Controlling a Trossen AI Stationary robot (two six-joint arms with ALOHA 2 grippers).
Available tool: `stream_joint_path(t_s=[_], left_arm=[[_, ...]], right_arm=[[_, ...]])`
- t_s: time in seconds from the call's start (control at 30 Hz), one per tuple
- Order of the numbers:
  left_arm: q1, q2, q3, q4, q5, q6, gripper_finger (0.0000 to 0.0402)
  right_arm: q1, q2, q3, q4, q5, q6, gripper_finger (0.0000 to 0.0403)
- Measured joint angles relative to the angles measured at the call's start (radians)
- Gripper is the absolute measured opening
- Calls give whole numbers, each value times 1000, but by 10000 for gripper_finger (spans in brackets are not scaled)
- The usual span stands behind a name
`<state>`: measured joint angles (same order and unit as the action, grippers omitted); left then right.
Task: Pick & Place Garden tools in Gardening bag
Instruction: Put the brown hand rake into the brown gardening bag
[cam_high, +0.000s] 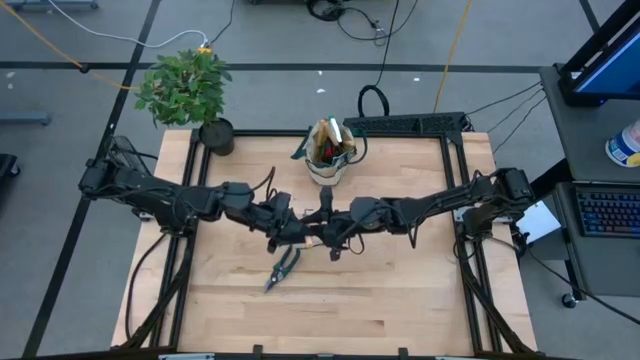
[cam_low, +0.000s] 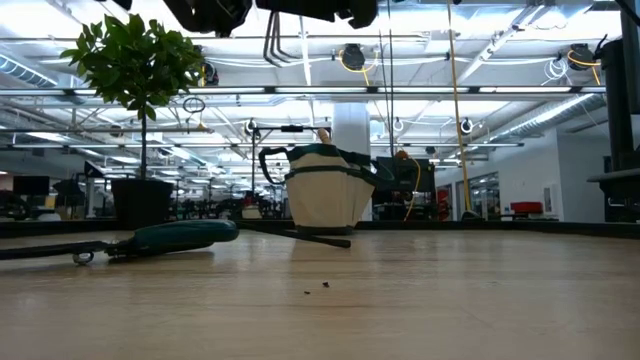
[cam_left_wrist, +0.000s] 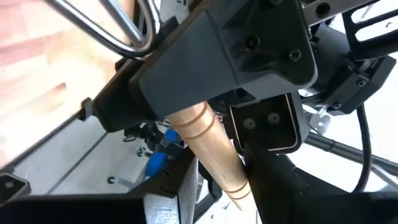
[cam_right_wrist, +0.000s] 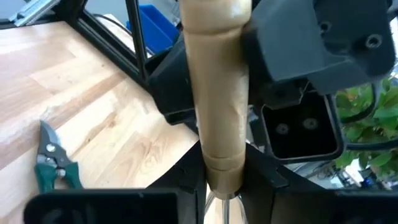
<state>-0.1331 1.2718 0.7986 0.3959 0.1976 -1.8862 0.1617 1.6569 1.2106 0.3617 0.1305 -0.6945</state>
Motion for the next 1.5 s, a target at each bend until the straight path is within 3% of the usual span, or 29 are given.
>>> stream_joint_path(t_s=[0.47, 0.97, 1.1, 1.5], left_arm=[[38, 1, -2, 10, 43, 138, 134], [42, 0, -2, 11, 53, 141, 138], [42, 1, -2, 14, 50, 165, 167], [41, -9, 0, 73, 56, 216, 320]], right_arm=[[-19, -3, 1, -38, 36, 39, 58], [-20, -3, 2, -45, 54, 53, 58], [-20, -3, 2, -45, 51, 70, 58], [-47, -1, 3, -79, 58, 115, 58]])
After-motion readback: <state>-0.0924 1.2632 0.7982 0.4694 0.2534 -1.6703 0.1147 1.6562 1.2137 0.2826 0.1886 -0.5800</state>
